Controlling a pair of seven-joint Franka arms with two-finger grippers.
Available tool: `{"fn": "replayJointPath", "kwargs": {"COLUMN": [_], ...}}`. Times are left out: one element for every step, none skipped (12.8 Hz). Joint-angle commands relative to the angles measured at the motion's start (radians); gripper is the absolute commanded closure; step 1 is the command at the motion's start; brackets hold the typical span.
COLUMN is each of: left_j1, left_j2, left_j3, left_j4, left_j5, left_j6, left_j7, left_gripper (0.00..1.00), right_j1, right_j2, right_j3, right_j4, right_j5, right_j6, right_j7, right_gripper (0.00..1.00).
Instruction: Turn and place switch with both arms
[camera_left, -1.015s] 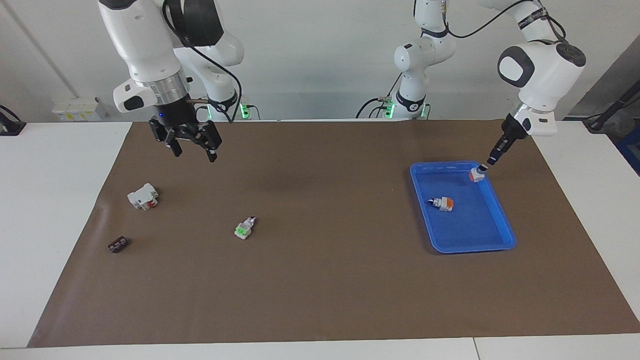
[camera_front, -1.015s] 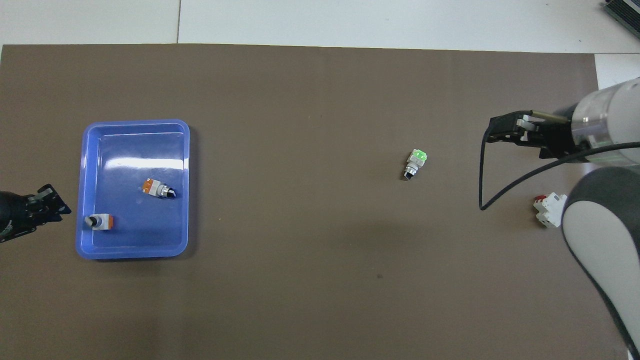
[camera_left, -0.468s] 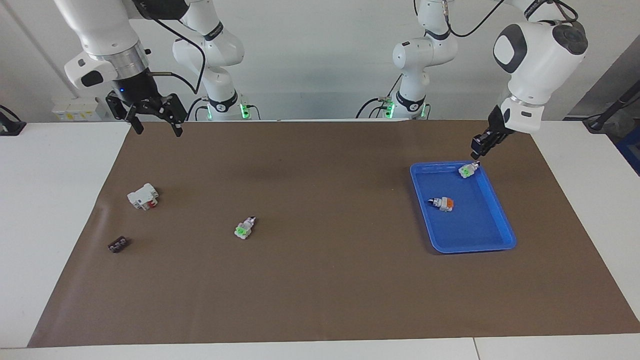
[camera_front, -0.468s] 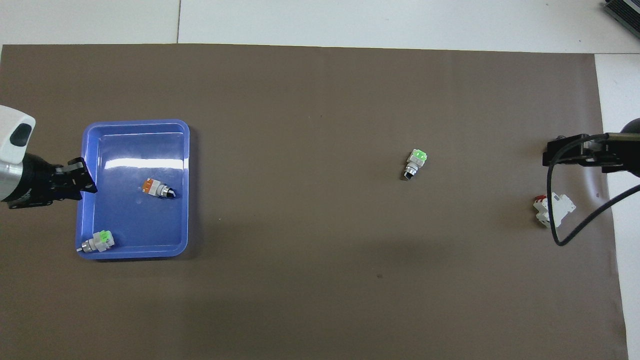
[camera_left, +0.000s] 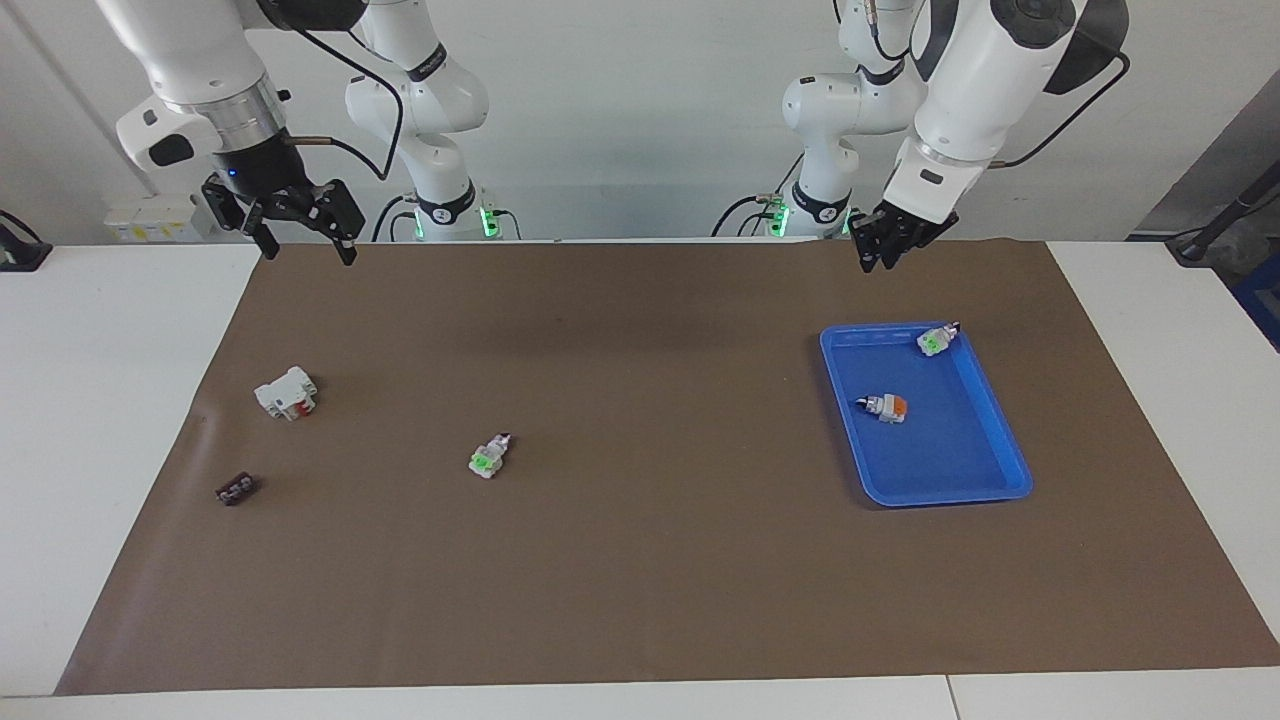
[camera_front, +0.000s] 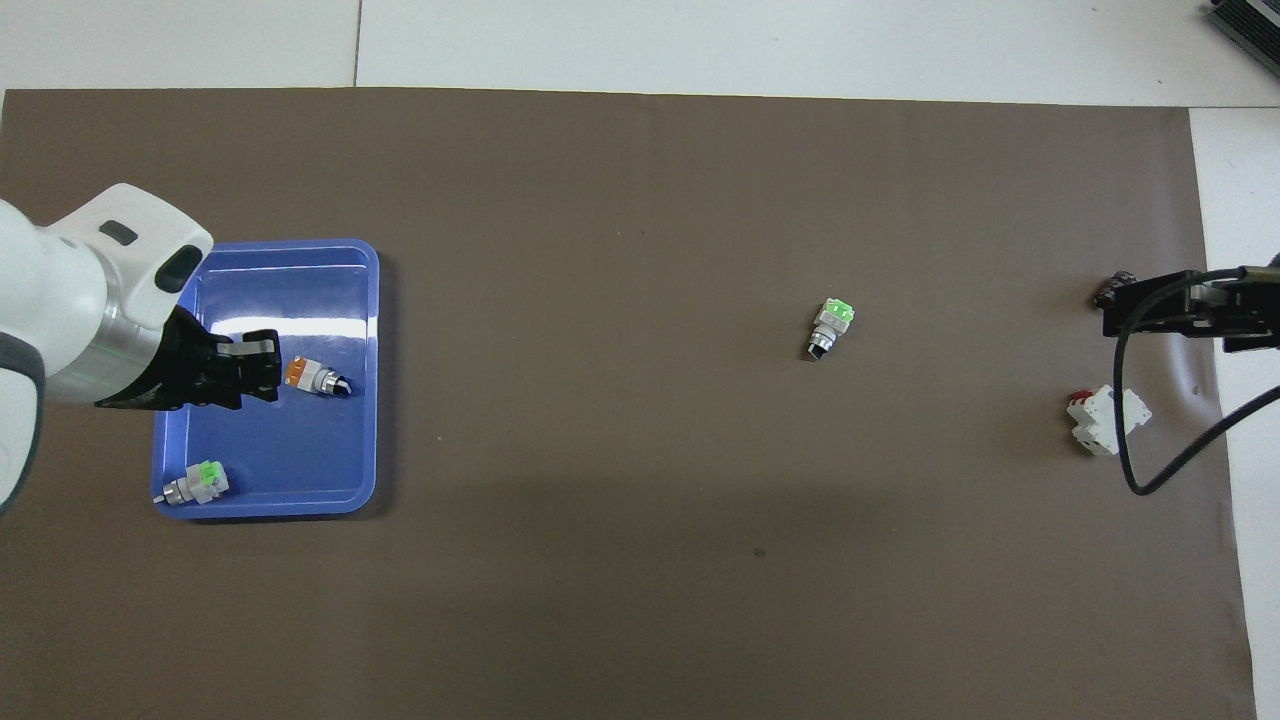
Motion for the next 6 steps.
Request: {"fn": "replayJointPath", "kwargs": {"left_j1": [-0.047, -0.048, -0.047, -0.036, -0.03, -0.007], "left_j2": [0.078, 0.075, 0.062, 0.059, 0.046, 0.036], "left_j3": [0.014, 0.012, 0.018, 0.026, 0.032, 0.04], "left_j4": [0.188, 0.197, 0.196, 0.196, 0.194, 0.185], "left_j5": [0.026, 0.026, 0.027, 0.031, 0.032, 0.029], "left_j6": [-0.135, -0.14, -0.14, -0.134, -0.123, -0.105], "left_j7": [0.017, 0.067, 0.139, 0.222, 0.305, 0.371], "left_gripper": [0.66, 0.65, 0.59, 0.54, 0.5, 0.48], "right_j1": [-0.004, -0.004, -0.004, -0.006, -0.004, -0.006], "right_j2": [-0.01, -0.01, -0.01, -0.01, -0.011, -0.014], "right_j3": [0.007, 0.008, 0.008, 0.008, 0.008, 0.01], "right_j4": [-0.001, -0.001, -0.001, -0.002, -0.002, -0.004], "right_j5": [-0.023, -0.023, -0.025, -0.025, -0.025, -0.022], "right_j6": [-0.02, -0.02, -0.018, -0.017, -0.021, -0.029], "right_j7": [-0.02, -0.018, -0.018, -0.018, -0.018, -0.014], "right_gripper": [0.0, 0.0, 0.0, 0.0, 0.0, 0.0]}}
